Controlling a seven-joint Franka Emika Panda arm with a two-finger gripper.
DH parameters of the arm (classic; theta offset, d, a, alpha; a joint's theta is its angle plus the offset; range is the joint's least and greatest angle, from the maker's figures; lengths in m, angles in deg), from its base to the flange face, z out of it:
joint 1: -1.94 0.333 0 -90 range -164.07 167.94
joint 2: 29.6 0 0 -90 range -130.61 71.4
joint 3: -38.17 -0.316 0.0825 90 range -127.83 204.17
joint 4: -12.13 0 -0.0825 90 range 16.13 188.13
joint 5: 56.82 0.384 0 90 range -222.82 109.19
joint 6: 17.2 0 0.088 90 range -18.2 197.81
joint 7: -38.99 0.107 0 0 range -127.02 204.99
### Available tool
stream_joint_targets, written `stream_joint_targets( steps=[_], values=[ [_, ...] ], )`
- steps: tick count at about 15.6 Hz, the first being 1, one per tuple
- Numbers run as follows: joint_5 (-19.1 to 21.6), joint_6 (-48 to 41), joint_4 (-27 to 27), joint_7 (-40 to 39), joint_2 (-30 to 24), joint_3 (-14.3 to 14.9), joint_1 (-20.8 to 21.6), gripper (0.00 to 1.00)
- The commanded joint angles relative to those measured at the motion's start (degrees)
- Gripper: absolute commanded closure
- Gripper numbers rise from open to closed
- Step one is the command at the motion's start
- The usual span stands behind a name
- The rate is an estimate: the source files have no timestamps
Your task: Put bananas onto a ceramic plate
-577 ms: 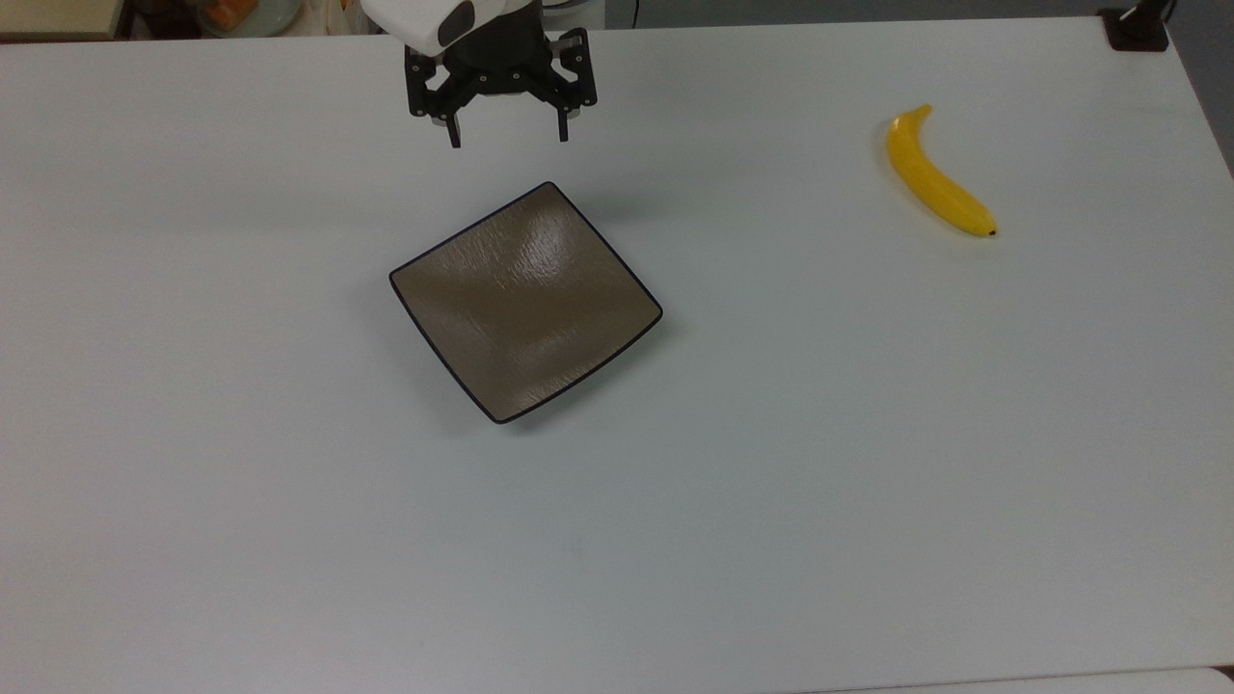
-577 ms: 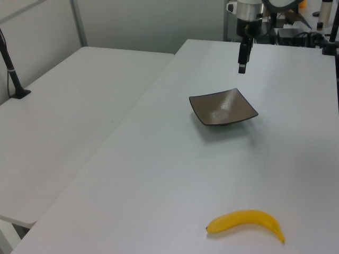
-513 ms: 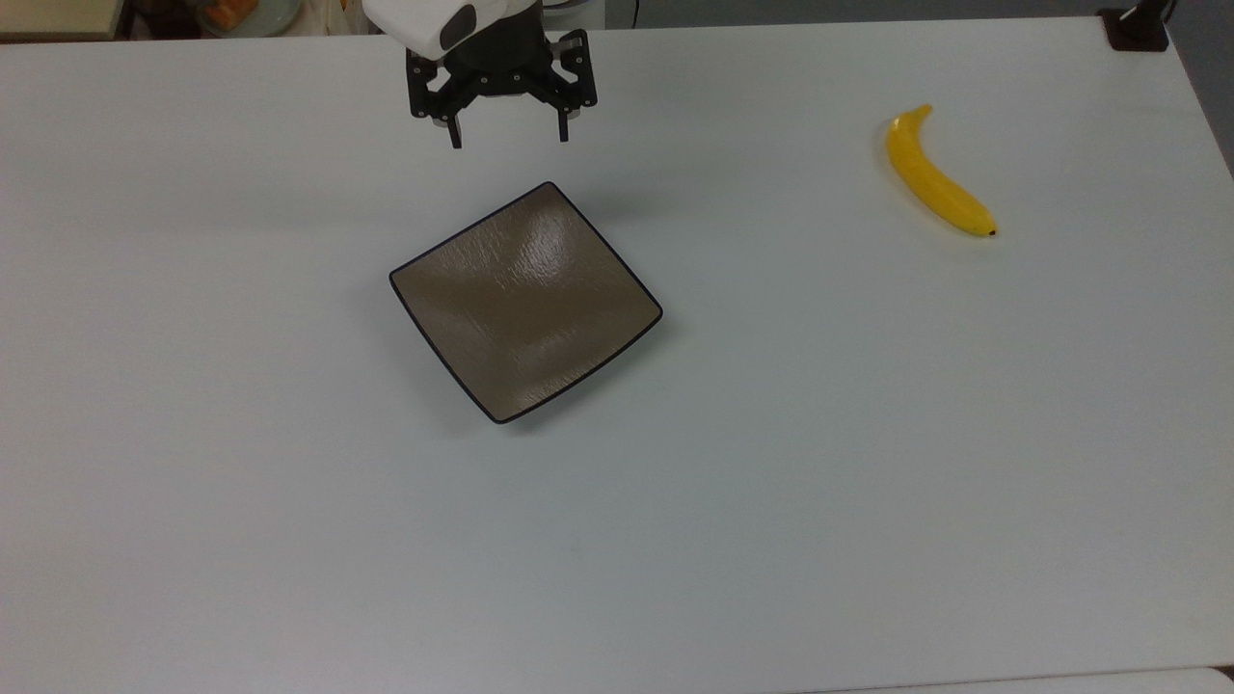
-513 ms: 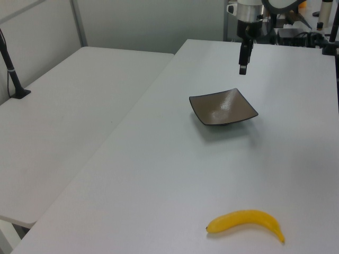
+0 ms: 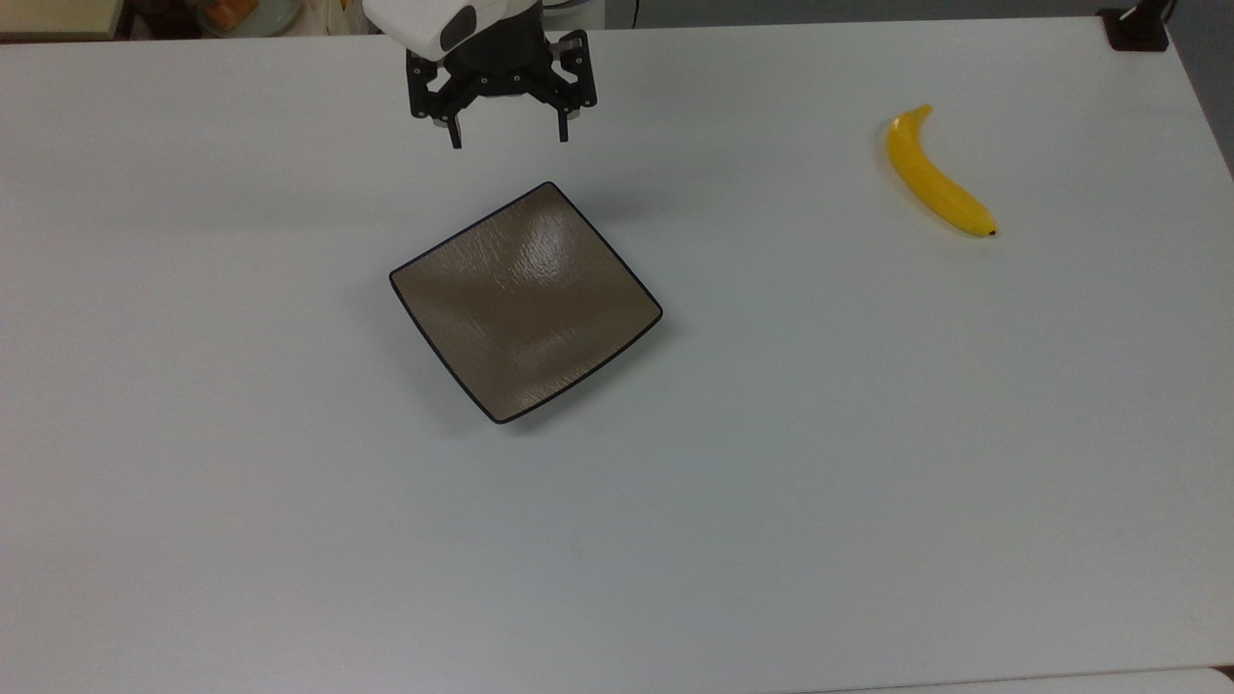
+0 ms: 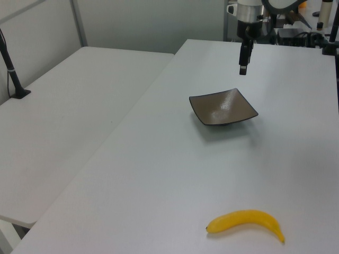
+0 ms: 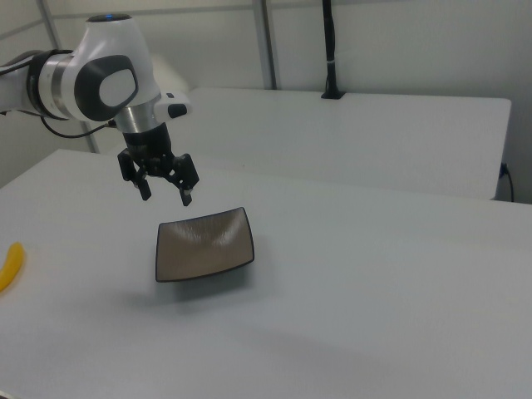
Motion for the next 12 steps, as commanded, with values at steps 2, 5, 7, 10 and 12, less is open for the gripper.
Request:
stream_joint_targets(
  steps=[2, 5, 7, 10, 12],
  values=[
    [-1.04, 0.96, 2.22, -0.71, -1.82, -0.23, 0.01, 0.00],
    [-1.13, 0.87, 2.31, -0.80, -1.47, -0.23, 0.10, 0.00],
    [-1.04, 1.22, 2.57, -0.80, -1.38, -0.32, 0.88, 0.00],
    [-1.04, 1.05, 2.57, -0.80, -0.51, -0.32, 1.33, 0.00],
    [-0.78, 1.13, 2.57, -0.72, -0.51, -0.32, 1.42, 0.00]
  ],
)
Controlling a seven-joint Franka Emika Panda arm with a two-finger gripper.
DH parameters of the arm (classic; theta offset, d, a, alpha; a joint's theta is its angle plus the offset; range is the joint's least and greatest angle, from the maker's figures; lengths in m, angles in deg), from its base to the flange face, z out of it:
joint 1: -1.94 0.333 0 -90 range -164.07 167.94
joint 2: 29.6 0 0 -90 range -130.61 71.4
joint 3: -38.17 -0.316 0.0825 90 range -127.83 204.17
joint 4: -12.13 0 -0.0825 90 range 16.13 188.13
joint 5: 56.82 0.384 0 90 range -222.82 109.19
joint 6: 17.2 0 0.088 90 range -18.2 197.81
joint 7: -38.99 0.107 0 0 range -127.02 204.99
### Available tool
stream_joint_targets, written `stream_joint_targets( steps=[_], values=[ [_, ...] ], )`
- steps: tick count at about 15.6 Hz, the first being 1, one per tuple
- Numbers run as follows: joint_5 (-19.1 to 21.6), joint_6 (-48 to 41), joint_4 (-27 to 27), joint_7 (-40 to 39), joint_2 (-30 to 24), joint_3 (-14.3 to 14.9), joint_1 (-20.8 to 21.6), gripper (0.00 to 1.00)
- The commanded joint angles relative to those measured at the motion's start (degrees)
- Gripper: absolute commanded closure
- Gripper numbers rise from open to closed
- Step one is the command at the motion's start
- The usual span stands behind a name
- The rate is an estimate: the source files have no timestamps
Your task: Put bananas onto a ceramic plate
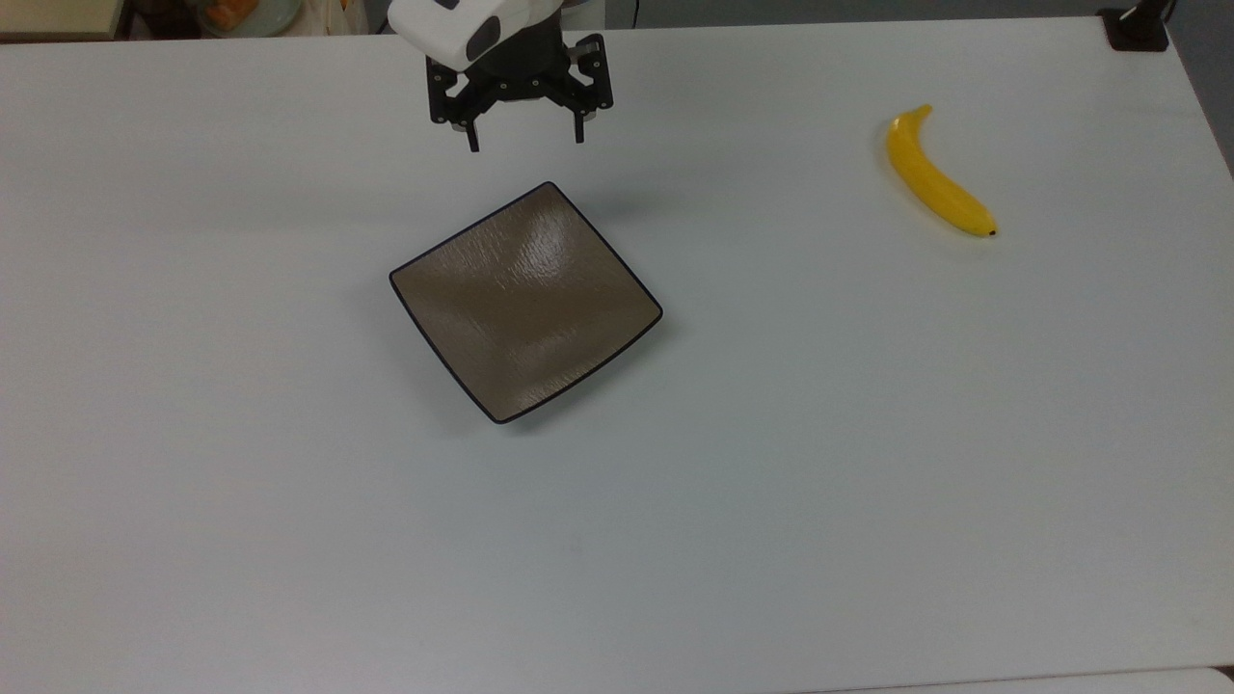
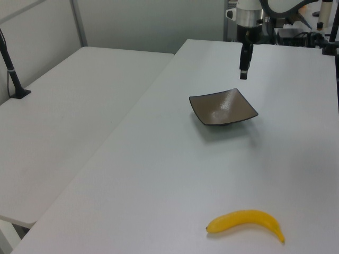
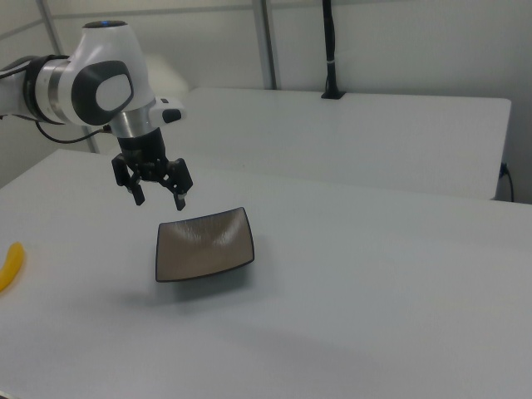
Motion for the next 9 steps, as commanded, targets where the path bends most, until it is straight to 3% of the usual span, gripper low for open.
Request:
stream_joint_targets(
  steps=[1, 5, 9],
  values=[
    [-0.42, 1.22, 1.52, -0.28, -0.83, -0.13, 0.78, 0.00],
    [-0.16, -0.09, 1.87, 1.65, -0.74, -4.86, 2.97, 0.00],
    [0.28, -0.18, 2.66, 4.99, -0.48, -5.58, 8.77, 0.00]
  ],
)
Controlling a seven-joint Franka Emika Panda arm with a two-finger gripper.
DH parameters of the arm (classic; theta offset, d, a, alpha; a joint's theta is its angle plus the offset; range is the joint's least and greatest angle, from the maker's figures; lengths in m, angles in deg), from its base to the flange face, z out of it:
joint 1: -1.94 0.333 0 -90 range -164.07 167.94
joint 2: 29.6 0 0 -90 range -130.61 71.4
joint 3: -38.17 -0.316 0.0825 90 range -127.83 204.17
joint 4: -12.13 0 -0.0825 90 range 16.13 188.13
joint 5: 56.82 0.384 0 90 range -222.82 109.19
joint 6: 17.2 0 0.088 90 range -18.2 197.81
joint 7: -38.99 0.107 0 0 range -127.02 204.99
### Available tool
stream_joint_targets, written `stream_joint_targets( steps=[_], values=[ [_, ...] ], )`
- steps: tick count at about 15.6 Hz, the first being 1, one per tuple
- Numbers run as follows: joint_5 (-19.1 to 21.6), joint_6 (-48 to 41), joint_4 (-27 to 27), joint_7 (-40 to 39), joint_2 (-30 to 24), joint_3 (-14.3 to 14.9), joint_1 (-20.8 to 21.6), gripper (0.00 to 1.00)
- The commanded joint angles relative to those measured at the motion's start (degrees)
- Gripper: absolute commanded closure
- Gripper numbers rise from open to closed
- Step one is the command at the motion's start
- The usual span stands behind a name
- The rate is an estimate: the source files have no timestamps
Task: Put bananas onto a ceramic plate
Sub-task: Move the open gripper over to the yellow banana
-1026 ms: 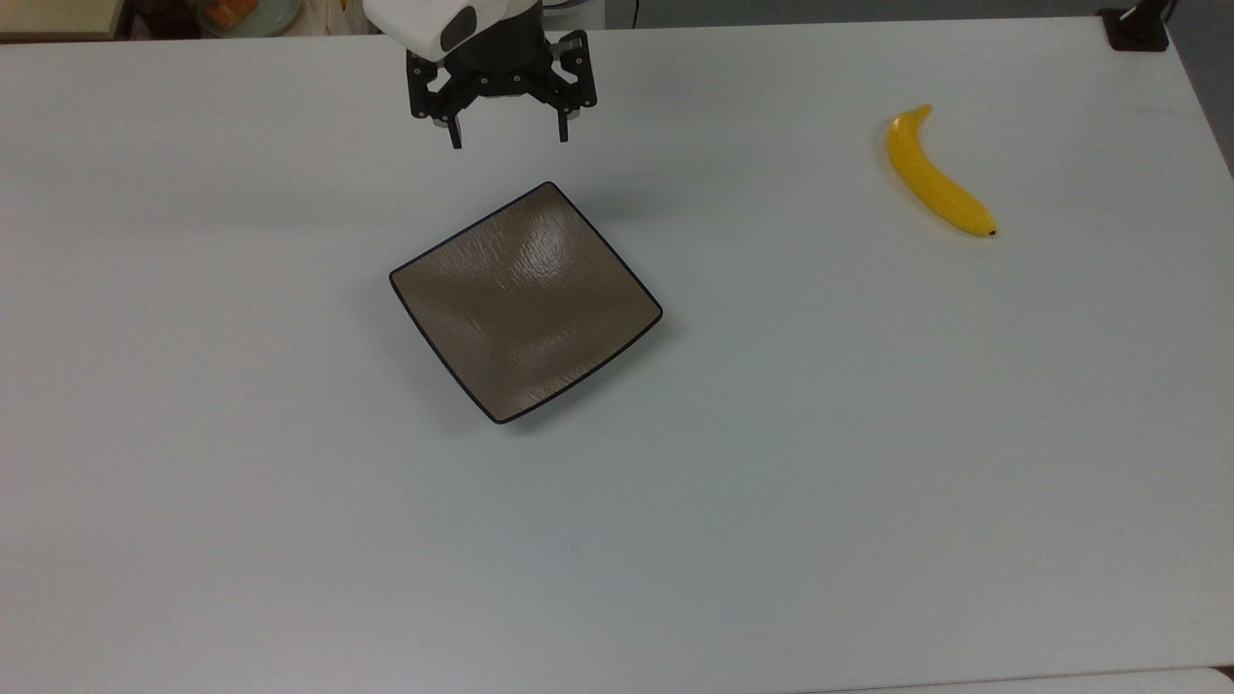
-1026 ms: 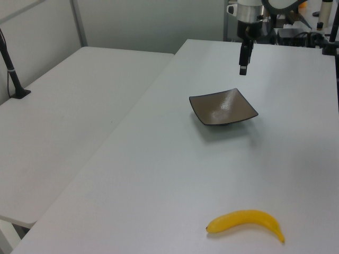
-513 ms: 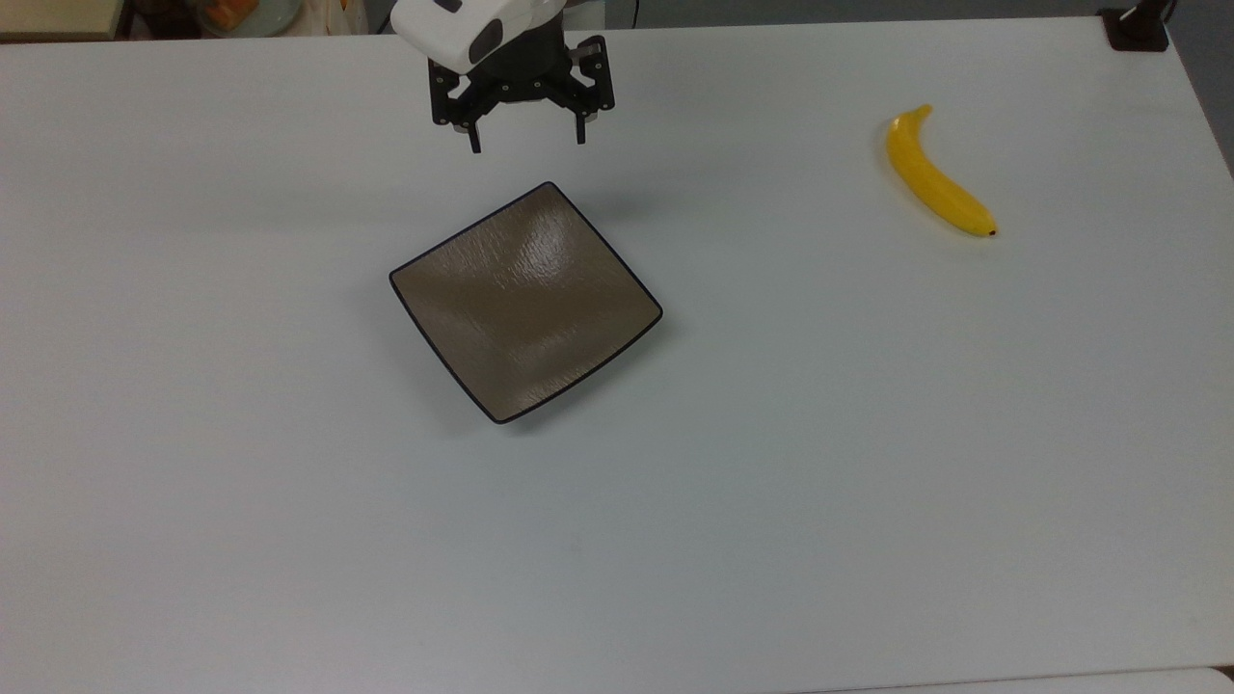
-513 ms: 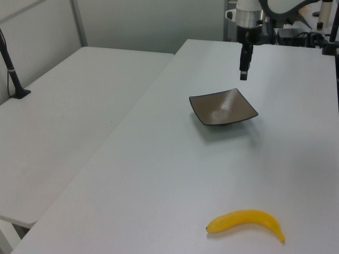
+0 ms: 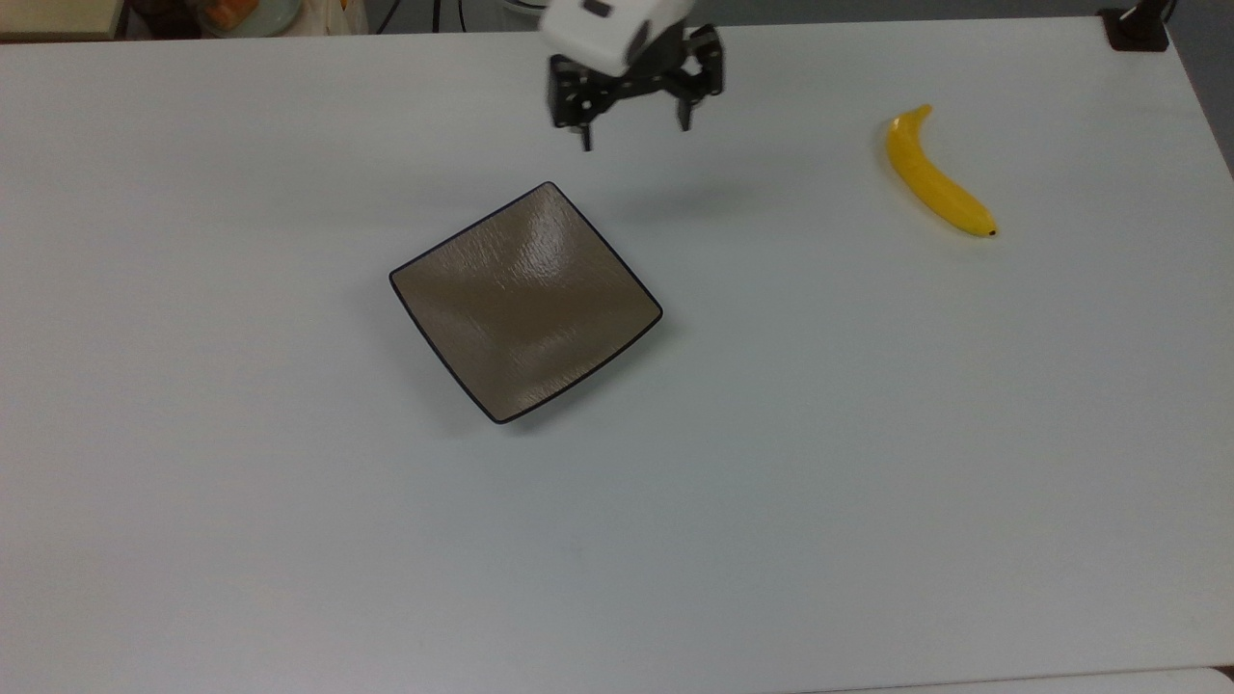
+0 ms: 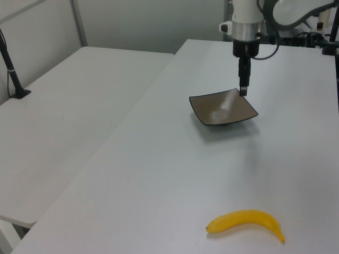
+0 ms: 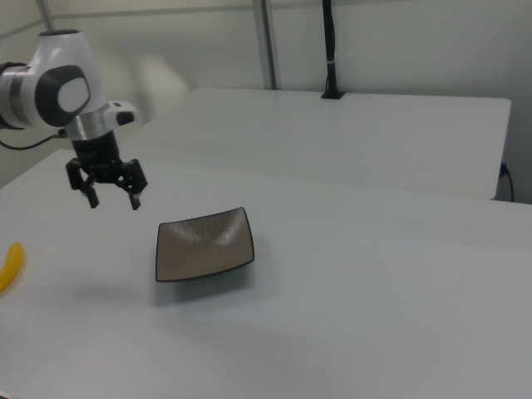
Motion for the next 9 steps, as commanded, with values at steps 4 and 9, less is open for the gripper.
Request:
stream_joint_targets(
  steps=[4, 9],
  values=[
    [2.77, 0.03, 2.27, 6.33, -0.58, -1.64, 9.76, 0.00],
    [4.00, 1.17, 2.36, 13.01, 2.31, -3.49, 18.37, 0.00]
  ],
)
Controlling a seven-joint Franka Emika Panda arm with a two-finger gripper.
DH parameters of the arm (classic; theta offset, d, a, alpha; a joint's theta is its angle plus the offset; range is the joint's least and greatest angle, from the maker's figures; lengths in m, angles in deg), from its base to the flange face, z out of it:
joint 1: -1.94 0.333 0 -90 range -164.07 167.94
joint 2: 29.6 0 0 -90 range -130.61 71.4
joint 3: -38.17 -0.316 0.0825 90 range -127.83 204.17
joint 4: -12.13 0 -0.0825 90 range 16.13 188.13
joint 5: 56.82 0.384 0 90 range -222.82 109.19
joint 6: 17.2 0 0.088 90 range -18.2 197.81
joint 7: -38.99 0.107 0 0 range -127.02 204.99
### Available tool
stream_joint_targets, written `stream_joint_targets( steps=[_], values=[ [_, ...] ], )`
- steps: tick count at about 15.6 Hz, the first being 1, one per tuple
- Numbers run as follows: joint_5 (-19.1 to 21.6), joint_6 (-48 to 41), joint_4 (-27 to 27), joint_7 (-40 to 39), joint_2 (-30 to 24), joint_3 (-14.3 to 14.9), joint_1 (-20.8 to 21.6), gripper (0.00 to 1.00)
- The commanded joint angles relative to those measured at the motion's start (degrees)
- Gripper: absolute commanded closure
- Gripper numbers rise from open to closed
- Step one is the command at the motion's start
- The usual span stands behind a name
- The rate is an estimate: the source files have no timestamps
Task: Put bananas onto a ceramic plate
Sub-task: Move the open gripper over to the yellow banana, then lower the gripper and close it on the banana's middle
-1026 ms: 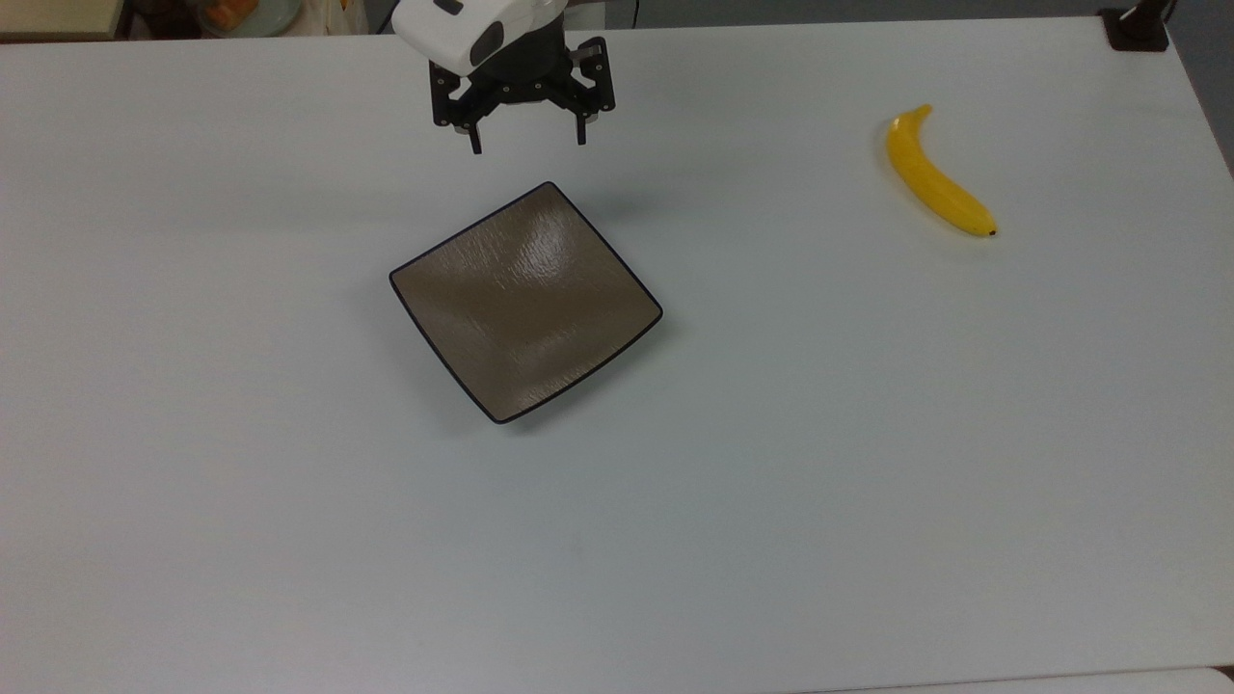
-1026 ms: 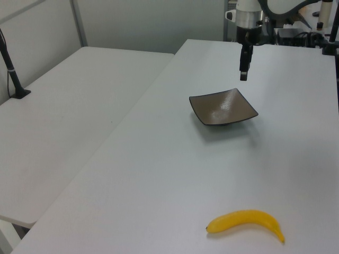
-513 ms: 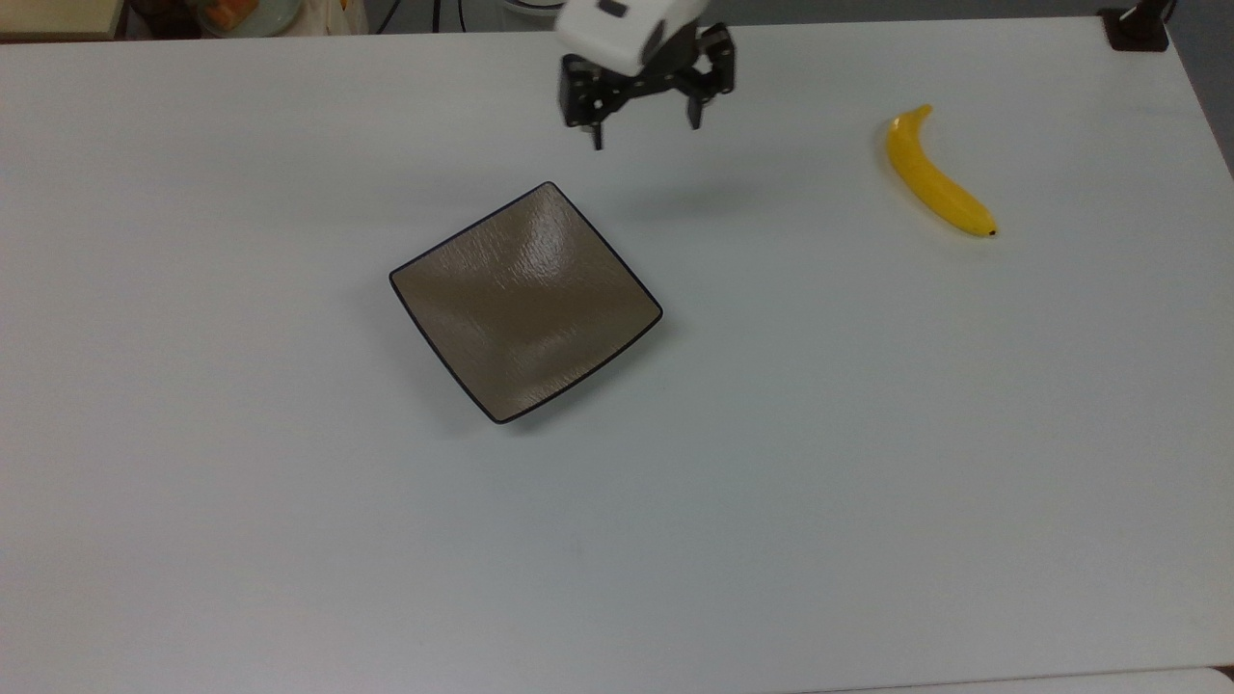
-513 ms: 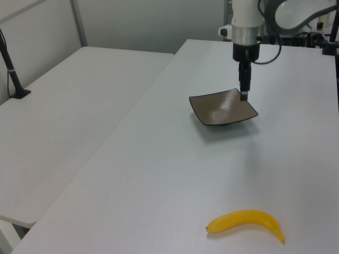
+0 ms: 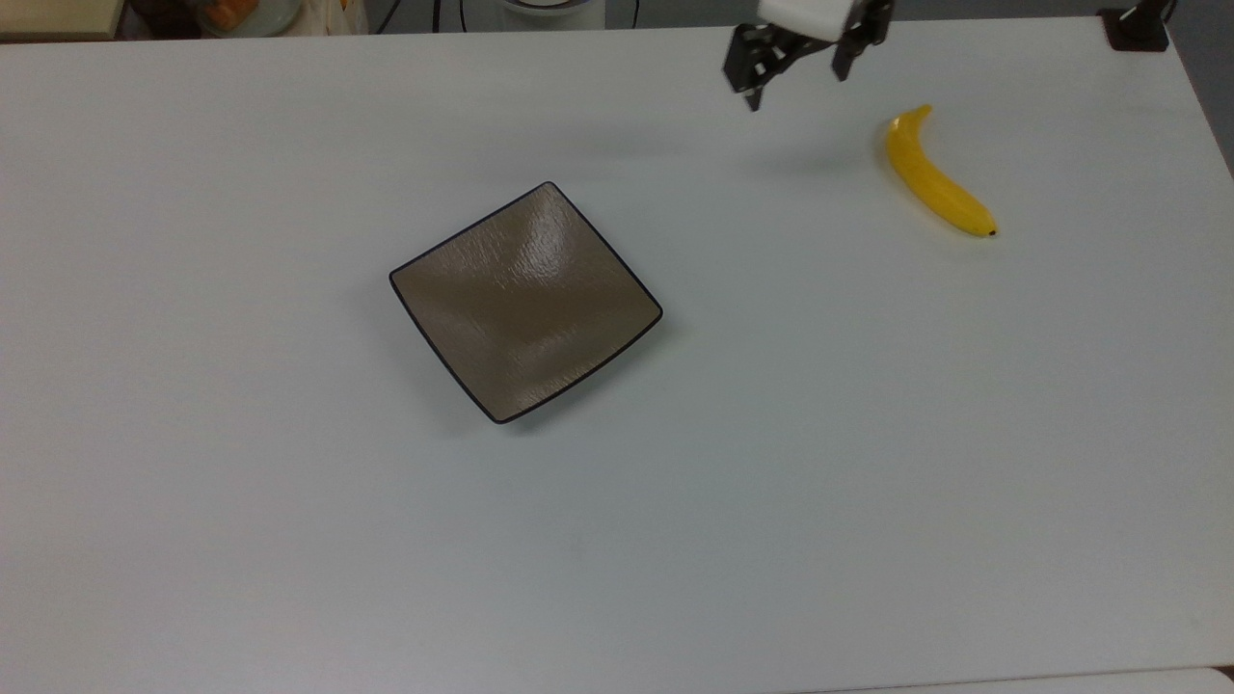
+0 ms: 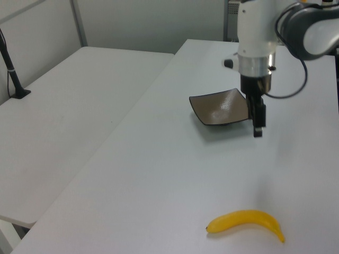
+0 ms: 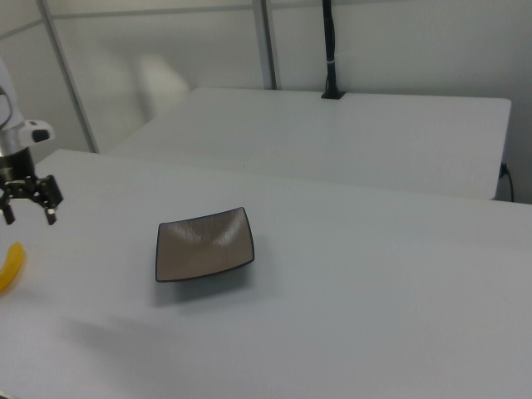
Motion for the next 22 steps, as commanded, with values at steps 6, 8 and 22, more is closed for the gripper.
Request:
stream_joint_targets(
  steps=[6, 8, 22],
  values=[
    [0.69, 11.88, 0.33, 13.21, 9.90, -3.40, 8.65, 0.00],
    [0.07, 14.87, 0.33, 14.89, 12.19, -4.37, 8.83, 0.00],
    [-3.53, 16.90, -4.94, 18.76, 22.48, -4.64, 11.11, 0.79]
  ],
)
